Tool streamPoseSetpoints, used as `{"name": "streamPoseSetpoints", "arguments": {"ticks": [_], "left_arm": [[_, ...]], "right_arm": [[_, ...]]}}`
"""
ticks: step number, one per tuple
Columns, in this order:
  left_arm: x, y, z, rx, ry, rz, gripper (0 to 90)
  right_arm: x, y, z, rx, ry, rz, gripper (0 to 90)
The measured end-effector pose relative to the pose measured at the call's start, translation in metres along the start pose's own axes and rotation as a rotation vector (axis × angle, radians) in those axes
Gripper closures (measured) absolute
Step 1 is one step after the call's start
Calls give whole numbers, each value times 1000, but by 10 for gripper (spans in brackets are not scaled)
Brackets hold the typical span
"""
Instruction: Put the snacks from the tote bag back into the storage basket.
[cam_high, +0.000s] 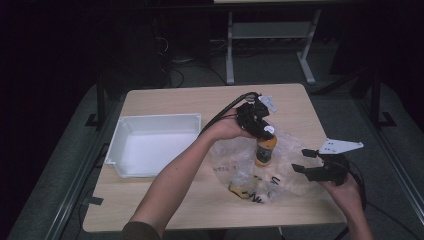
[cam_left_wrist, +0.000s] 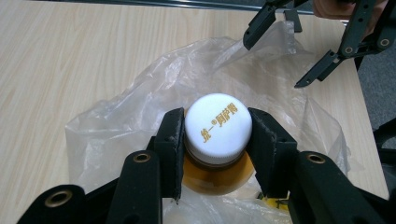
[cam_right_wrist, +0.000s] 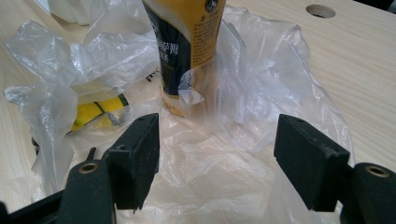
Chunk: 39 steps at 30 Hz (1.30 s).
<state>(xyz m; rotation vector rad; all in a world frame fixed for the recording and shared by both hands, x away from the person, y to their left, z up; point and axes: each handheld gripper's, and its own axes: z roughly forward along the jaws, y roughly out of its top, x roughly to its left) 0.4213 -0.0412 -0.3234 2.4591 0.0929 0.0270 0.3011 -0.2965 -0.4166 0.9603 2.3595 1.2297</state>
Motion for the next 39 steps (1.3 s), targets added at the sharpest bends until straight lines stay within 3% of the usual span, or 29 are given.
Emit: {"name": "streamPoseSetpoints", "arguments": {"ticks": [17,25,36,39], "left_arm": [[-2,7,-1,42,12,-6,588],[-2,14,-6,26,-10,-11,588],[-10,24,-15,55,2,33,588],[-10,24,-18,45,3,25,588]], "right_arm": [[-2,-1,-5,-26,-11,8,299],[-2,-2,-7,-33,-18,11,292],[-4,-4,-10,-36,-38,16,271],[-5,-6,-11,-37,-43,26,265]]}}
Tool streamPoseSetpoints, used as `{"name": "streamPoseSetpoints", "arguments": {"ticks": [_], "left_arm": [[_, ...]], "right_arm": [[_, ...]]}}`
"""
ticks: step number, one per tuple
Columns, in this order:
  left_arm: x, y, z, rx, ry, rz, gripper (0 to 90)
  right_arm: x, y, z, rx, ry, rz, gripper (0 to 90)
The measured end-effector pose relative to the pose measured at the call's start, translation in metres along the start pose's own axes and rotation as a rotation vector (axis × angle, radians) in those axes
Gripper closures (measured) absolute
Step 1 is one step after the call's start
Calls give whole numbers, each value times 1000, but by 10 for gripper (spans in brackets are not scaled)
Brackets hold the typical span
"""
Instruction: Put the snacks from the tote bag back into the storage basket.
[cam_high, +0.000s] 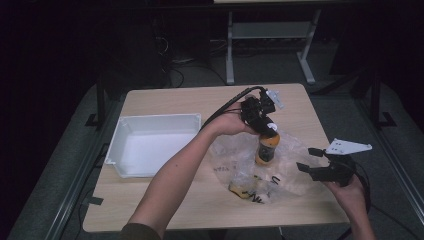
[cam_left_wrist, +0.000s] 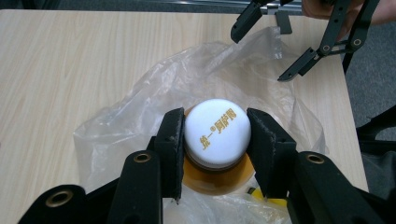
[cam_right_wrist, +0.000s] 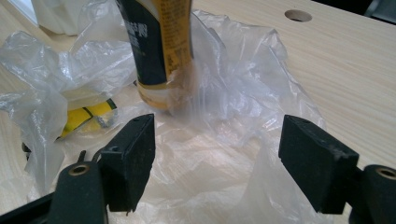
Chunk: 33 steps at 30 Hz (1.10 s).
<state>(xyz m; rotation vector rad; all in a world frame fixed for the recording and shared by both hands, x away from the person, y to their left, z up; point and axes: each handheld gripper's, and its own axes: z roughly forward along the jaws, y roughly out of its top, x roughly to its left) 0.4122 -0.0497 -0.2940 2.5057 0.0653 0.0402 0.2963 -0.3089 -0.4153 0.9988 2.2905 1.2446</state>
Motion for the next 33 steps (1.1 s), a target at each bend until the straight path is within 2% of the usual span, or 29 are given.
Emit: {"name": "streamPoseSetpoints", "arguments": {"ticks": [5,13,19,27,33], "left_arm": [[-3,2,-6,22,19,17,588],[-8,9,-22,27,30,41,588],[-11,13,-37,8,42,22,587],[-15,14,-55,23,51,41,587],[-15,11,-64,21,61,33,587]], "right_arm": [[-2,-2,-1,2,-8,13,251],[-4,-4,1,3,-12,25,235],[-4,-6,4,6,-21,32,212],[-4,-6,6,9,-24,44,192],[-4,-6,4,2,-33,39,190]]}}
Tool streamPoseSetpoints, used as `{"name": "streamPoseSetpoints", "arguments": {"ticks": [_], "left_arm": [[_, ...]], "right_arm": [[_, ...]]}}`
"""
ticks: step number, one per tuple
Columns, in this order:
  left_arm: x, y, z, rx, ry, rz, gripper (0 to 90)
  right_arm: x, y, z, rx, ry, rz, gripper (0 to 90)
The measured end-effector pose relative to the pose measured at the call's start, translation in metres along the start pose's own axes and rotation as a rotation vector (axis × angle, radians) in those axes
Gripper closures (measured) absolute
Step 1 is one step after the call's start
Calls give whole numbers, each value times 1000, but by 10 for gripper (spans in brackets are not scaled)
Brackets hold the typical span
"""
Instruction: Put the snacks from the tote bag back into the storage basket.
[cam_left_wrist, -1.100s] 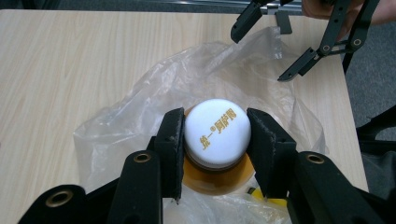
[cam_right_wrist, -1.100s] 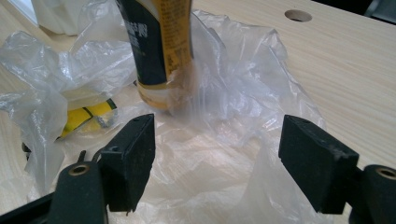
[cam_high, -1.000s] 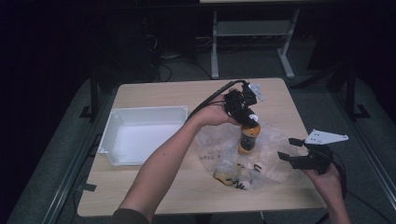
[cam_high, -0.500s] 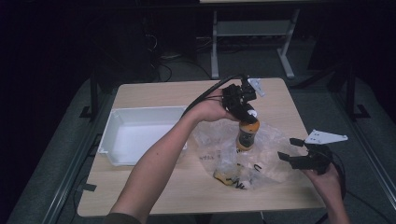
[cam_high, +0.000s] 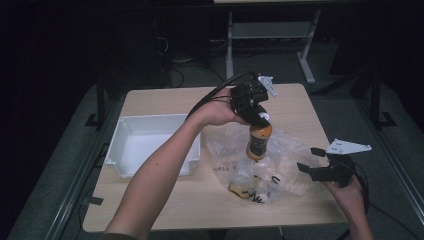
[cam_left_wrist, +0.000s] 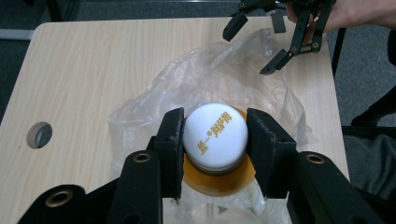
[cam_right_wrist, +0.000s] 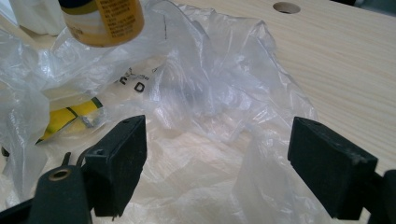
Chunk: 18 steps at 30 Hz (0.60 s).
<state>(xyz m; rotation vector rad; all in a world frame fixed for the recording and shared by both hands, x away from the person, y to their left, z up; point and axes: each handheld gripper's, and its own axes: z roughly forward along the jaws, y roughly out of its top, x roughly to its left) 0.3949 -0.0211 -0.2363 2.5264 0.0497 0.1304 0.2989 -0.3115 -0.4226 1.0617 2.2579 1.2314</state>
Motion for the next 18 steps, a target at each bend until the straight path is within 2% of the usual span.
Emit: {"name": "streamPoseSetpoints", "arguments": {"ticks": [6,12,18], "left_arm": [[-1,-3,-13,-2,20,-3,587],[0,-10,-24,26,39,-2,587],[2,-19,-40,17,58,-12,587]], "right_arm": [[0,0,-2,-10,-9,-3,188],[1,0,-3,-15,-13,-3,189],[1,0,-2,-12,-14,-6,189]]}}
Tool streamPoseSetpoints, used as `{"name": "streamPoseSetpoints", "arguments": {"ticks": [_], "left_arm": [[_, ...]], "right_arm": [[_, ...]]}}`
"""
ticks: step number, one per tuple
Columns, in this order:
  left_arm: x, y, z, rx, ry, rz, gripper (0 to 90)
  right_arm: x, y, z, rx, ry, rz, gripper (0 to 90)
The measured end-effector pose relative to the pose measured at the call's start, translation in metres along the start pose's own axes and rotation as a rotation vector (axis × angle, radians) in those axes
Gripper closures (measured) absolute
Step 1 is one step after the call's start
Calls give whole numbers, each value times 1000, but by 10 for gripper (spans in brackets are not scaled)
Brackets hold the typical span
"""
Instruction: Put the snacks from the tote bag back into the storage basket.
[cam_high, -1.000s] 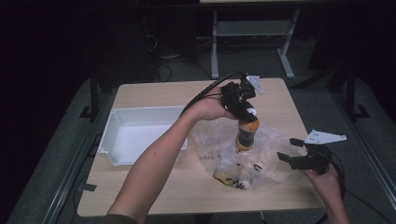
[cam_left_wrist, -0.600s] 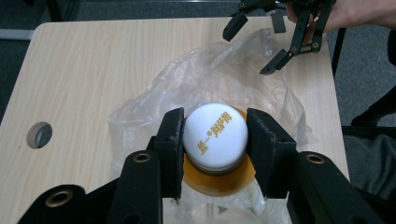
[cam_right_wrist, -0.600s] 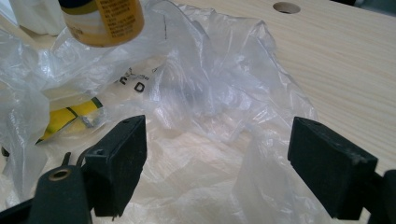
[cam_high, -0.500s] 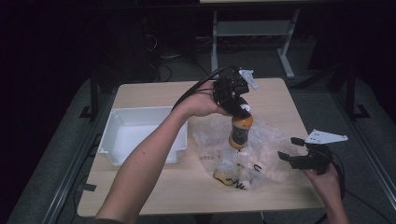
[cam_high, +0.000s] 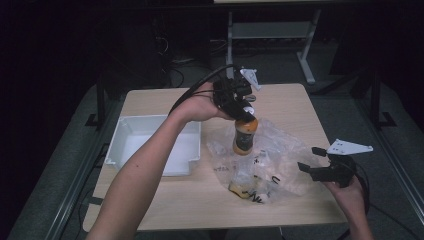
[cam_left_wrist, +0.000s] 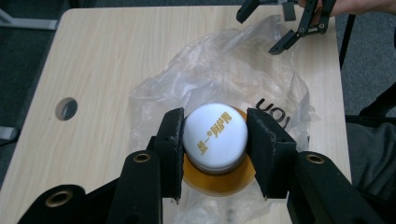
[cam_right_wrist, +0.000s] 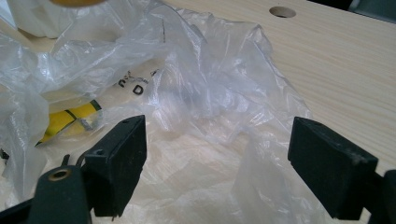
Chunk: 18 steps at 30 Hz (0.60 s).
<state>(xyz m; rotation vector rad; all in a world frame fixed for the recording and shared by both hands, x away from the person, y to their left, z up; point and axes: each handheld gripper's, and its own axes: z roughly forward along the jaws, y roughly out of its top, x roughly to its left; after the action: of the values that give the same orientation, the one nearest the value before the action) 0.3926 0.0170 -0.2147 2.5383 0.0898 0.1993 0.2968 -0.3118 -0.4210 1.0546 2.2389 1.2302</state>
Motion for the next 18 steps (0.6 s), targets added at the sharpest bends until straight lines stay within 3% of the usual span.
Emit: {"name": "streamPoseSetpoints", "arguments": {"ticks": [18], "left_arm": [[1,-30,-37,30,57,-50,587]], "right_arm": [[0,-1,-3,-7,-18,0,189]]}}
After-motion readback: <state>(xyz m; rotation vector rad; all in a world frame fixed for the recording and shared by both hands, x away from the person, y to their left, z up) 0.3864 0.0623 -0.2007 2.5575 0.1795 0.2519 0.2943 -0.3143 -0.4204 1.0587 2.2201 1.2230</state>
